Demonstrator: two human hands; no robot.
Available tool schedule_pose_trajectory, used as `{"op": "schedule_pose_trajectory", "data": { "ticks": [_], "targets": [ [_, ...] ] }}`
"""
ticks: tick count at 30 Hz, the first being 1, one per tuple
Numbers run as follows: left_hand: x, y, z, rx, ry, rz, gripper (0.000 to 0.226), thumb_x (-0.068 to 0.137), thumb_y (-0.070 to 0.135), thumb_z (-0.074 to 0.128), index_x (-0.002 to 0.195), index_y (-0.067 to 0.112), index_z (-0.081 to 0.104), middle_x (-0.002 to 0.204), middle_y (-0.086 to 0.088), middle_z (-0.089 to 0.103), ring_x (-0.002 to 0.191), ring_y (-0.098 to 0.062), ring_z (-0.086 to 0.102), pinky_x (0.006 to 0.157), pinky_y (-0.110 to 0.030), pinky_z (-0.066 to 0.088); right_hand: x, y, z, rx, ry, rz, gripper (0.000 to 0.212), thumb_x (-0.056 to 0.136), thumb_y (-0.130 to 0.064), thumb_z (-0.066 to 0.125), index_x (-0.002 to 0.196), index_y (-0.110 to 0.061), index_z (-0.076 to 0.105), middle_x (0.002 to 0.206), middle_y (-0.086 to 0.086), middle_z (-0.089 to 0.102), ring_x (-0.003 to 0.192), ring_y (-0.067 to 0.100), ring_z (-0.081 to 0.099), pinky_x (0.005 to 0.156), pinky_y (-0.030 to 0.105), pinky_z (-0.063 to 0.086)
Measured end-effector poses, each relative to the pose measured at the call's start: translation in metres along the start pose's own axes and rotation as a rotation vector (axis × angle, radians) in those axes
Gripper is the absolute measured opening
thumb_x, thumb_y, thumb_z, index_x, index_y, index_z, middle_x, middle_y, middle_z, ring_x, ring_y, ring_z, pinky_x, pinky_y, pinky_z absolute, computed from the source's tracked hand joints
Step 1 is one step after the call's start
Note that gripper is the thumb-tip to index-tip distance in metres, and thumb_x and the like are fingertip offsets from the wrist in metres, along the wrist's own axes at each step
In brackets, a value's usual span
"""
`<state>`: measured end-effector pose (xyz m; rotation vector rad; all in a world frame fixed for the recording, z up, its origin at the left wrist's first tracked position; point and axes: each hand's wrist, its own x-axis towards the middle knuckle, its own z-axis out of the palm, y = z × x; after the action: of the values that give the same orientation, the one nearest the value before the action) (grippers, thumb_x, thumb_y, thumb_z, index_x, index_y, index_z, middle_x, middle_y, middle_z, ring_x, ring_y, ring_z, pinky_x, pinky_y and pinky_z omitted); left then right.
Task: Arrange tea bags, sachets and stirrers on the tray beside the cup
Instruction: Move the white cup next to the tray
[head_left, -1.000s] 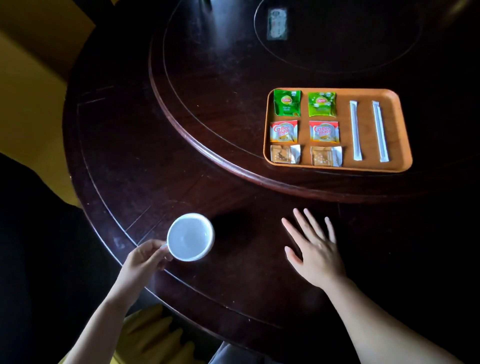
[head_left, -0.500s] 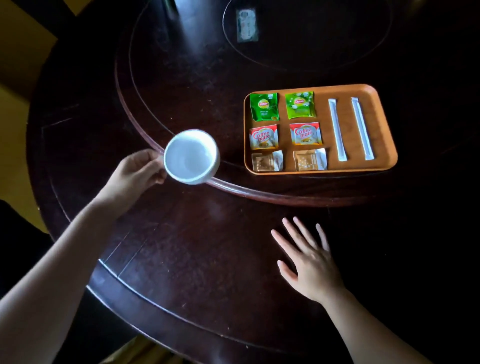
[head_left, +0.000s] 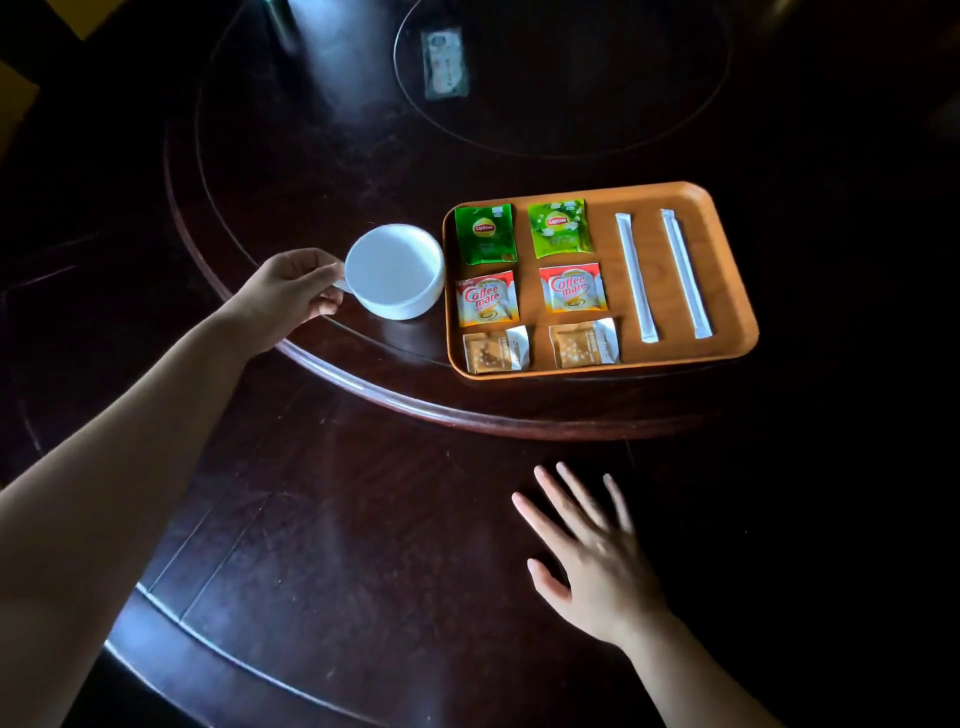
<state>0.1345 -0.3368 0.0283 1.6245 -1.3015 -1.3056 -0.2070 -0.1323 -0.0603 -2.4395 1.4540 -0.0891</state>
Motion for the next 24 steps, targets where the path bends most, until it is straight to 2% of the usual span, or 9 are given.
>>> {"op": "schedule_pose_trajectory", "data": {
  "ticks": [6, 11, 20, 24],
  "targets": [
    [0.001, -0.006, 0.003, -0.015, 0.040, -0.020, 0.021, 0.096, 0.016, 0.049, 0.080, 0.018, 0.062, 0.070, -0.002, 0.055, 0.058, -0.001, 0.056, 0.058, -0.010, 0.050, 0.000, 0.001, 0.002, 0.010, -0.007, -0.001, 0.065, 0.079, -0.048, 0.048, 0.140, -0.036, 0.032, 0.152, 0.000, 0.030, 0.141, 0.021, 0.023, 0.109, 0.055, 0.015],
    [0.001, -0.009, 0.003, -0.032, 0.073, -0.045, 0.023, 0.095, 0.016, 0.051, 0.076, 0.021, 0.064, 0.055, 0.013, 0.064, 0.057, 0.001, 0.058, 0.057, -0.010, 0.051, 0.000, 0.001, 0.002, 0.022, -0.020, -0.001, 0.065, 0.079, -0.049, 0.048, 0.140, -0.036, 0.031, 0.153, 0.000, 0.029, 0.141, 0.020, 0.022, 0.110, 0.055, 0.014],
    [-0.002, -0.011, 0.007, -0.079, 0.101, -0.029, 0.027, 0.092, 0.020, 0.052, 0.070, 0.026, 0.066, 0.055, 0.013, 0.062, 0.057, 0.001, 0.056, 0.055, -0.011, 0.047, 0.000, 0.003, 0.003, 0.017, -0.007, -0.003, 0.064, 0.080, -0.049, 0.048, 0.141, -0.036, 0.031, 0.153, 0.000, 0.029, 0.142, 0.020, 0.021, 0.110, 0.056, 0.015],
    [-0.006, -0.010, 0.014, -0.126, 0.142, -0.032, 0.019, 0.093, 0.020, 0.052, 0.079, 0.024, 0.064, 0.057, 0.013, 0.063, 0.059, 0.001, 0.057, 0.057, -0.014, 0.046, 0.000, 0.003, 0.004, 0.000, -0.002, -0.009, 0.064, 0.080, -0.049, 0.047, 0.141, -0.036, 0.032, 0.153, 0.000, 0.030, 0.142, 0.021, 0.021, 0.110, 0.056, 0.015]
  ]
}}
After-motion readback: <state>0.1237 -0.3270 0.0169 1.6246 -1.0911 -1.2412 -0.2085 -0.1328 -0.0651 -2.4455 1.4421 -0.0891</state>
